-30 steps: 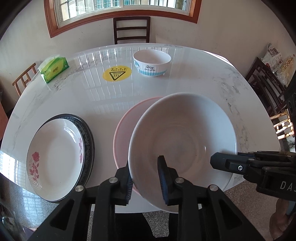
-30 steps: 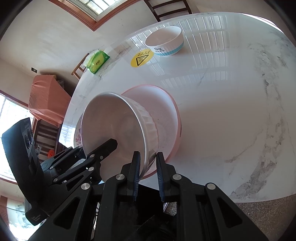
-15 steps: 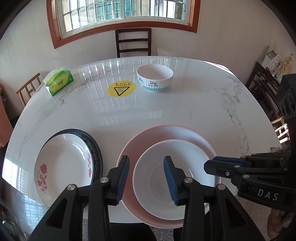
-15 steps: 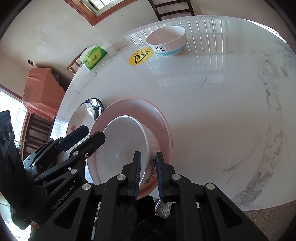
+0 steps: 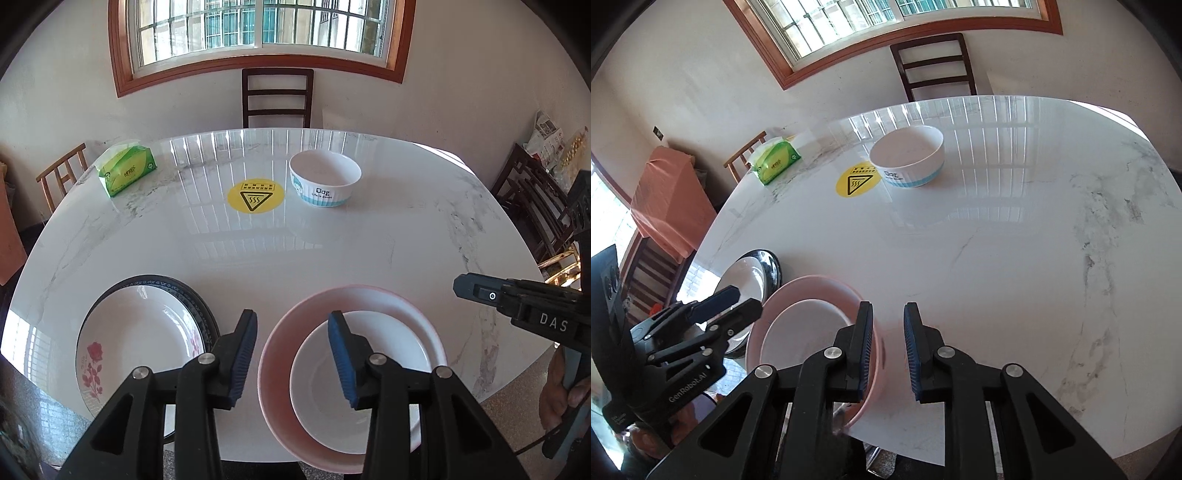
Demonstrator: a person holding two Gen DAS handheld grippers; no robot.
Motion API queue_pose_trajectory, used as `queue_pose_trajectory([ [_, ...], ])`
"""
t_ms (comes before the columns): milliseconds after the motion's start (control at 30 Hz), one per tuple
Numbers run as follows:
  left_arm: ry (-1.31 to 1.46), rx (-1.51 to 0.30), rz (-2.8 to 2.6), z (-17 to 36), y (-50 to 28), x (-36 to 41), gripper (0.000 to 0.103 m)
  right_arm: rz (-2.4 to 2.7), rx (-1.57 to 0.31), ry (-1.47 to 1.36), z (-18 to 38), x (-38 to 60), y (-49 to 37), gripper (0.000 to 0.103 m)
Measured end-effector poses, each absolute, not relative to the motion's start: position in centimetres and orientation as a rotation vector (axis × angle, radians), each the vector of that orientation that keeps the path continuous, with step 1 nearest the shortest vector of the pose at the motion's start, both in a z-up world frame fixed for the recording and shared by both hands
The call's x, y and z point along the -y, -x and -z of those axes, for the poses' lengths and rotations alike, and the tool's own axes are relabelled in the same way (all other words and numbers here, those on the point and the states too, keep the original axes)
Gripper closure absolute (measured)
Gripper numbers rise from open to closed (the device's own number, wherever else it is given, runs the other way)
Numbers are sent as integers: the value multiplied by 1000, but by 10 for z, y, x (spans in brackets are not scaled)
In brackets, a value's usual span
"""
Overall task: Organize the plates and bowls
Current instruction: 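Move both grippers to the white bowl printed 'Dog'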
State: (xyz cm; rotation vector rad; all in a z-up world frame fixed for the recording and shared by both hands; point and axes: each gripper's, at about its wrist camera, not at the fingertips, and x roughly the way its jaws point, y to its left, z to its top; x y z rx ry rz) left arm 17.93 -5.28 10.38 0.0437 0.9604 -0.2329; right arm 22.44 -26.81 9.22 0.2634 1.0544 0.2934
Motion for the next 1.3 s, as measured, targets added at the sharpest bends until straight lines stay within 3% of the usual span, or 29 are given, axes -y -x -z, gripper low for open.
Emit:
queue_pose_trajectory([
  [400,33,-1085,310,-83,-280,45,60,-235,-1121,-339,-47,321,-280,78],
  [500,-36,-1126,245,-73,-308,48,44,-247,-1135,-371,-45,325,-299,69],
  [900,138,-1169,358,-55,-402,59,44,-297,-1106,-417,-60,314,-377,64],
  [1300,114,-1191,362,-43,-442,83,44,-301,-1112,-417,-54,296,-439,64],
])
